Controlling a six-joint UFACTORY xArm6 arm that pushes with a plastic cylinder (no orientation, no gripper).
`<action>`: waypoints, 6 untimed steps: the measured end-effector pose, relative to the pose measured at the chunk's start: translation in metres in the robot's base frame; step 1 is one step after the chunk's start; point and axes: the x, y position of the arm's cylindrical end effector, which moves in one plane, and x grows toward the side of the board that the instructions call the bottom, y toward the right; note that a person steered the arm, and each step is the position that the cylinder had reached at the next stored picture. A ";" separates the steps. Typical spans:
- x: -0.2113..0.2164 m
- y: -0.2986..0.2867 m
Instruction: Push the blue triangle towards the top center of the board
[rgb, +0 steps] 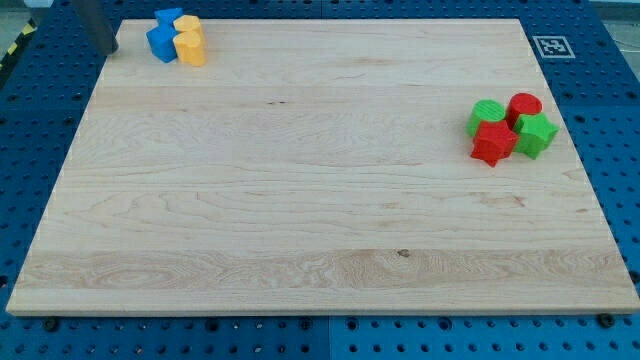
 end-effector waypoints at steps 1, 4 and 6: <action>-0.024 -0.001; -0.063 0.053; -0.028 0.185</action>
